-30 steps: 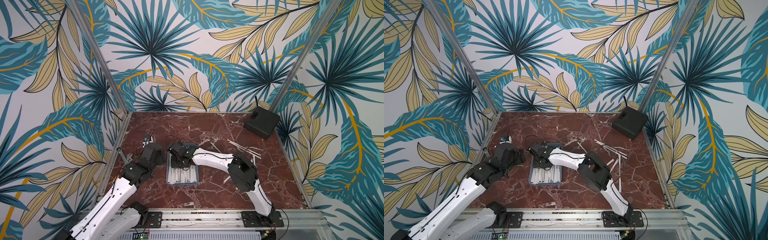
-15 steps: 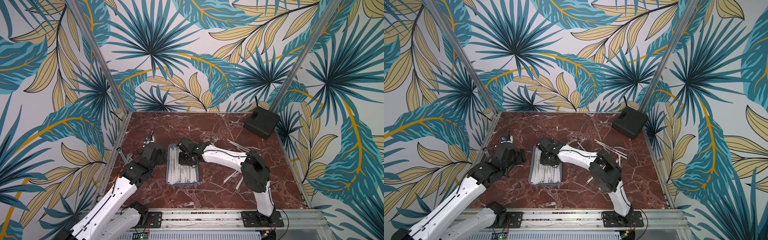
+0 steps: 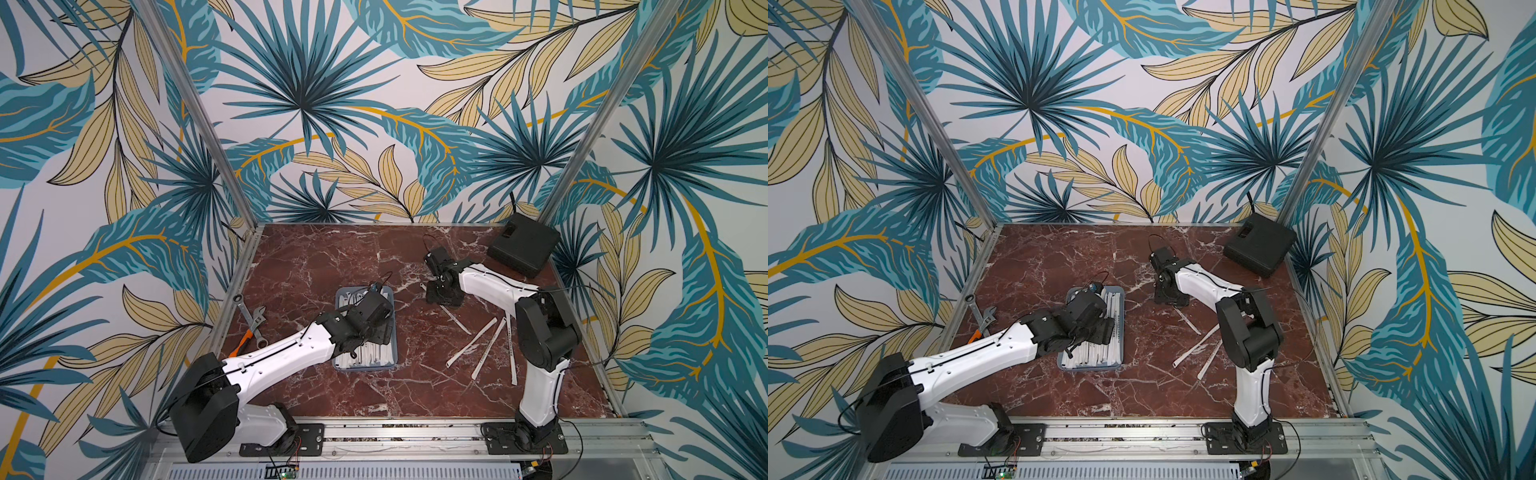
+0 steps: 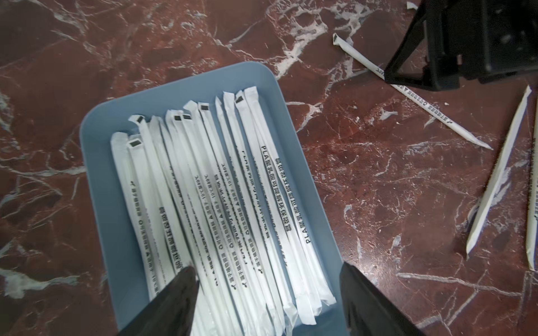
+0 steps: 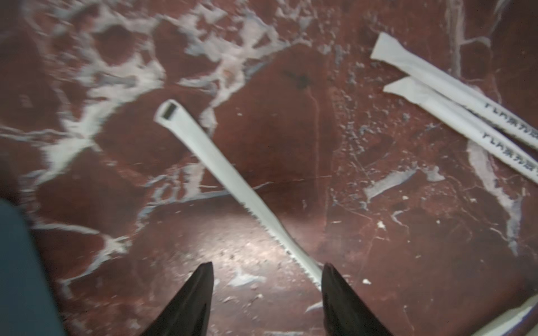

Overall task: Put the straws into the storage box
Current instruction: Pick up the straw from the center of the board.

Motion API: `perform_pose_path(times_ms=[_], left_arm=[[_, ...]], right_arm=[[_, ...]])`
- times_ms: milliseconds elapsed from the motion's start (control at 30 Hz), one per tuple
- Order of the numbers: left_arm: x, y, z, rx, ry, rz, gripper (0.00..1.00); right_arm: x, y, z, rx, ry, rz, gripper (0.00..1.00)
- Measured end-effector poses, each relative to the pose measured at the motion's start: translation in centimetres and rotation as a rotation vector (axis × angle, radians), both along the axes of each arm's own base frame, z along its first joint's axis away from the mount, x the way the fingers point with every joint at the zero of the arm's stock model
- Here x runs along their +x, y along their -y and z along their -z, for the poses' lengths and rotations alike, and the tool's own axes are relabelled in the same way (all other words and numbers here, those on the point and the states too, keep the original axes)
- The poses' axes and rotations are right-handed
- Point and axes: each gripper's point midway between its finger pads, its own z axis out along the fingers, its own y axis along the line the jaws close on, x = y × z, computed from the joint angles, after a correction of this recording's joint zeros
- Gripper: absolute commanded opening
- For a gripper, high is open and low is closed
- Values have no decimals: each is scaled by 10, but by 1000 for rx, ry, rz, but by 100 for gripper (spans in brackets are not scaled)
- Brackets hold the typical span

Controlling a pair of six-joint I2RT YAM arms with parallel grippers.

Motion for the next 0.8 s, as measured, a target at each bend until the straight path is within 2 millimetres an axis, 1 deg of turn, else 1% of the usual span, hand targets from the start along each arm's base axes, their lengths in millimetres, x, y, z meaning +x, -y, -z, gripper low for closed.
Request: perform_pose_path(times_ms=[67,167,233,267,367,467,567,667,733,800], left_arm=[[0,1,0,-6,-2,-3,82],[0,0,-3,-10,5,-9,82],[1,-2,-6,-9,18,-16,83],[2,-3,-7,-7,24,-21,83],[4,-10,-15,-8,50,-42,83],[8,-19,-28,-31,82,-70,83],[13,-38,-39,-58,112,-124,83],[14,-58,-44,-69,135,-173,83],[13,-72,-47,-69,150,-207,83],[13,-85,-52,-69,165,-241,83]], right_arm=[[-1,9,8,-19,-28,9,59],[-2,13,18,-24,-55,7,48],[-2,9,21,-6,-64,2,40],[-2,7,21,5,-66,-1,33],[-2,0,22,44,-65,0,20],[-3,-6,22,71,-55,2,12],[-10,-16,21,83,-51,-8,7],[-17,-30,17,91,-43,-36,6],[-21,-43,6,102,-19,-57,6],[-24,-58,-11,116,15,-81,6]])
